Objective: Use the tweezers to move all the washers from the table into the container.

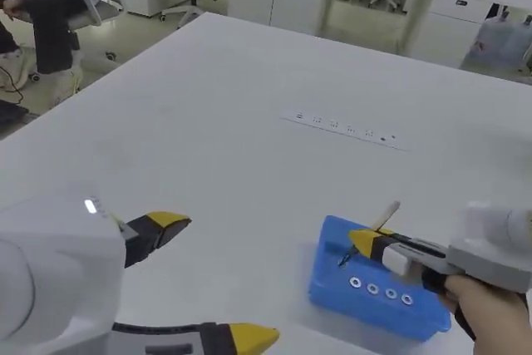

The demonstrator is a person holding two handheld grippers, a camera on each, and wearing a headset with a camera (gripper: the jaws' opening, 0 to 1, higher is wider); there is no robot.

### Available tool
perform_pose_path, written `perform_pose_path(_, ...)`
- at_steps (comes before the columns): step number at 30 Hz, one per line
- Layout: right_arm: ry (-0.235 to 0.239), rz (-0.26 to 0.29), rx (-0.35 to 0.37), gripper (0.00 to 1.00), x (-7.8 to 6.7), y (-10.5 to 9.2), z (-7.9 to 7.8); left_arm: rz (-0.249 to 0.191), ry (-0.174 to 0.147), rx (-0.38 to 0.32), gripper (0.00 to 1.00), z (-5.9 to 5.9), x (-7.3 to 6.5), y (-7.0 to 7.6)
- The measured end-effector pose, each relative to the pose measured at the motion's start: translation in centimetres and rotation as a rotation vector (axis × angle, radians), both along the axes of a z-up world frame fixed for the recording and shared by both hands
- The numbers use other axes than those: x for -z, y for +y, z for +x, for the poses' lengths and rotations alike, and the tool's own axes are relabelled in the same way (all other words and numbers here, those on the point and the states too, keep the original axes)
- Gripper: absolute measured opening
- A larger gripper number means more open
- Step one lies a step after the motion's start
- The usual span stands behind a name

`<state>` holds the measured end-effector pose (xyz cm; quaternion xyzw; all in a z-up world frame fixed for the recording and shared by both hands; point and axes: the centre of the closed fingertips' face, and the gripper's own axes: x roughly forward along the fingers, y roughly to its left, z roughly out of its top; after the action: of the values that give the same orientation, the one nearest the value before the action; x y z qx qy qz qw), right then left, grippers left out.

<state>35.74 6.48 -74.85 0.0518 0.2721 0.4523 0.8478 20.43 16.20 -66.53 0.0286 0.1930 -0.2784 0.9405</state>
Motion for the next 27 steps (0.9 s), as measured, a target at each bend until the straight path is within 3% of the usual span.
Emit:
perform_pose_path(8,0.016,-0.067,-0.032,0.03,2.4,-0.2,0.1,0.004,0.001,-0.013,0.81,0.1,0.1,0.4)
perform_pose_path(16,-0.003,-0.098,-0.049,0.03,3.1,-0.6,0.0,-0.006,-0.002,-0.014,0.79,0.3,-0.1,0.3)
perform_pose_path(20,-0.009,-0.092,-0.051,0.03,2.9,-0.6,-0.1,-0.01,-0.001,-0.005,0.76,0.5,-0.2,0.2)
perform_pose_path(23,0.009,-0.03,-0.017,0.03,2.3,-0.9,-0.2,-0.034,0.004,0.004,0.7,0.6,-0.4,0.0)
perform_pose_path(27,-0.041,0.01,-0.011,0.03,0.6,-1.7,-0.8,-0.069,0.006,0.012,0.63,1.0,-0.7,-0.3)
